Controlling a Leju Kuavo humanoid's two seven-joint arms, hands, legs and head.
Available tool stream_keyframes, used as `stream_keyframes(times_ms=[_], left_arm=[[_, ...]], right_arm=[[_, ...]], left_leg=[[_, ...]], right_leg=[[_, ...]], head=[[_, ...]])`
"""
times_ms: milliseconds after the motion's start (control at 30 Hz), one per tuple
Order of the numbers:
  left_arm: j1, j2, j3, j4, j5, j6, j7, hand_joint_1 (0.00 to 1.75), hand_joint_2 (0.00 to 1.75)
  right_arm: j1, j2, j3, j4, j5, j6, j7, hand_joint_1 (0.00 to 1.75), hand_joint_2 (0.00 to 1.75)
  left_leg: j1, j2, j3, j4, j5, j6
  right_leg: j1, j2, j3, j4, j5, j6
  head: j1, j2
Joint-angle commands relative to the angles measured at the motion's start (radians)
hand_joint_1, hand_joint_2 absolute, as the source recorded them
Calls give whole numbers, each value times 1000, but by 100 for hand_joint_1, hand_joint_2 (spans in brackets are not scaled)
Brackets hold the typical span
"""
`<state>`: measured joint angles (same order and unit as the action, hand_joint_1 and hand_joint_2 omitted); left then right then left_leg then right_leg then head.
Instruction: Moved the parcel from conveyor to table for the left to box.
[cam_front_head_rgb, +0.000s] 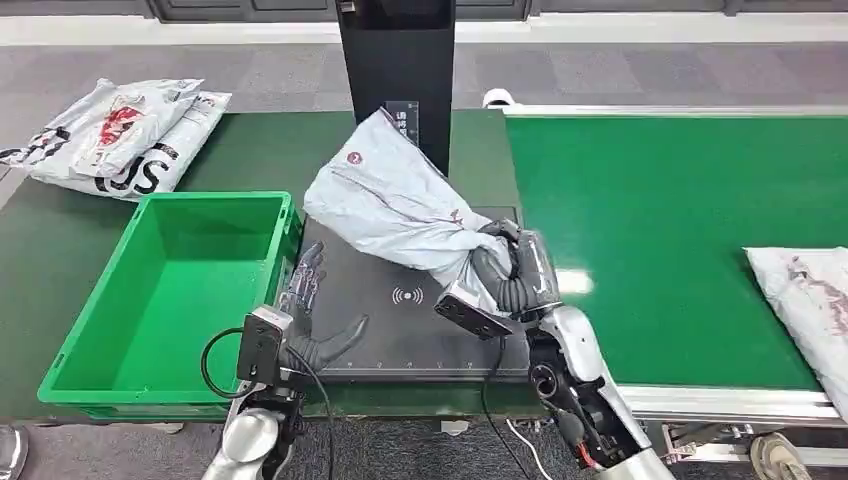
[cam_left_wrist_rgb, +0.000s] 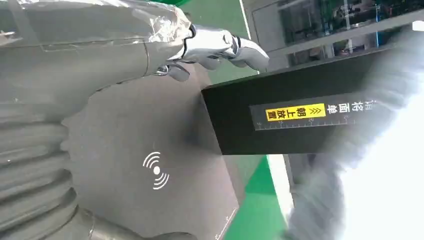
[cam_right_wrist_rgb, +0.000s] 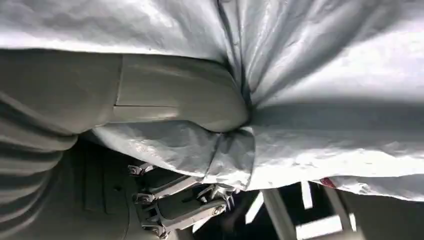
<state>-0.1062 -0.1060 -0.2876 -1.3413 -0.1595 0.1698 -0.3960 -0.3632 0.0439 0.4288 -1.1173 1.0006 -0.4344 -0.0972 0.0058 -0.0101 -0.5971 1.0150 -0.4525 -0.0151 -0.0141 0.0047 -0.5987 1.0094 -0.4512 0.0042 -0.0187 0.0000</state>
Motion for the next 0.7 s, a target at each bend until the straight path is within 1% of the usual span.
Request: stream_keyframes(times_ms=[33, 67, 100, 167, 233, 333, 500, 533, 567, 600, 633, 700], left_arm=[[-30, 41, -10, 30, 11, 3, 17, 0, 175], [-28, 42, -10, 26, 10, 4, 19, 0, 175], [-26, 43, -9, 20, 9, 4, 25, 0, 175], [-20, 46, -5, 9, 7, 8, 32, 0, 175], [-11, 52, 0, -2, 7, 13, 39, 0, 175], [14, 53, 14, -31, 8, 21, 43, 0, 175], [24, 49, 21, -54, -6, 20, 57, 0, 175], [26, 46, 24, -57, -9, 19, 59, 0, 175], [32, 44, 28, -66, -13, 19, 62, 0, 175], [35, 42, 28, -69, -14, 19, 63, 0, 175], [41, 40, 30, -76, -17, 19, 65, 0, 175], [44, 40, 29, -76, -18, 19, 65, 0, 175]], right_arm=[[-55, -32, 119, 251, 38, 135, 125, 175, 175], [-50, -38, 120, 257, 44, 150, 138, 175, 175], [-42, -49, 126, 259, 58, 193, 171, 175, 175], [-25, -72, 139, 265, 87, 238, 213, 175, 175], [-3, -110, 149, 258, 104, 287, 245, 175, 175], [24, -150, 147, 268, 124, 287, 274, 175, 175], [50, -164, 125, 242, 133, 293, 295, 175, 175], [56, -161, 111, 232, 135, 265, 303, 175, 175], [58, -162, 117, 220, 164, 223, 319, 7, 175], [62, -159, 107, 210, 167, 201, 319, 0, 175], [81, -149, 66, 168, 124, 151, 292, 0, 175], [80, -151, 55, 154, 118, 141, 289, 0, 175]], left_leg=[[1, 1, 3, -1, 0, 0], [1, 1, 3, -2, 0, 0], [1, 0, 4, -3, 0, 0], [0, -1, 2, -1, 0, 0], [0, -1, 3, -2, 0, 0], [1, -3, 4, -3, 0, 1], [0, -3, 3, -2, 0, 1], [0, -3, 4, -3, 0, 1], [1, -3, 3, -2, 0, 1], [1, -3, 4, -2, 0, 1], [1, -3, 4, -1, 0, 1], [0, -2, 4, -1, -1, 2]], right_leg=[[1, 0, 3, -2, 0, 0], [1, 0, 3, -3, 0, 0], [1, -1, 5, -4, 0, -1], [0, -1, 3, -2, 0, 0], [0, -1, 3, -2, 0, 0], [1, -3, 6, -4, 0, 0], [0, -3, 4, -3, -1, 0], [0, -4, 6, -4, 0, 0], [1, -3, 5, -3, -1, 1], [1, -4, 6, -4, 0, 1], [1, -3, 5, -3, -1, 1], [0, -3, 6, -2, -1, 1]], head=[[0, 0], [0, 0], [0, 0], [0, 0], [0, 0], [0, 0], [0, 0], [0, 0], [0, 0], [0, 0], [0, 0], [0, 0]])
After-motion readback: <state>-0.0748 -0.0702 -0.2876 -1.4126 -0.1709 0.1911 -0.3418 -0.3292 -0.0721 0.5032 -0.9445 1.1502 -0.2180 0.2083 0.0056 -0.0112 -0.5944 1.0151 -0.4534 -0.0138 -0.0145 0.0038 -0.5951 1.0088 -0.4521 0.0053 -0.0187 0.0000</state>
